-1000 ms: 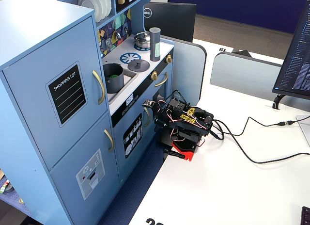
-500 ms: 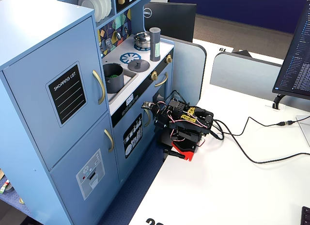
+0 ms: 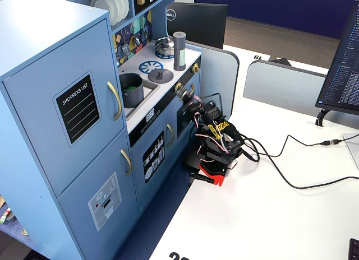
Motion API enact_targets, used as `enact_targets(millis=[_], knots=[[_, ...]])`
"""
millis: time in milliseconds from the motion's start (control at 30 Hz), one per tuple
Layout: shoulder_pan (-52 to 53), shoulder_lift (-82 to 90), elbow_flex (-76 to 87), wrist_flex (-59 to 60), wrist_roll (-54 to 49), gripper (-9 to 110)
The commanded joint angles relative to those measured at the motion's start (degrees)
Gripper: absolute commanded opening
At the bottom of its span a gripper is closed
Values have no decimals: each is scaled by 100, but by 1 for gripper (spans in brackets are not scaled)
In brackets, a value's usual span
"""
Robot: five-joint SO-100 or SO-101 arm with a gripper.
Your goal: Put salt in the gray recipient
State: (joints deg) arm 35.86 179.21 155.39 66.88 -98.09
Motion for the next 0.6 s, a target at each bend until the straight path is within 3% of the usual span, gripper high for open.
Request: enact_targets(millis=[0,200,367,567], knots=[[1397,-571,-1151,-844,-264,0],[1784,-1811,-1819,-3428,378,2],[1881,-2848,-1898,-5546,756,26],[1846,-3806,-2355,-6223,888,50]])
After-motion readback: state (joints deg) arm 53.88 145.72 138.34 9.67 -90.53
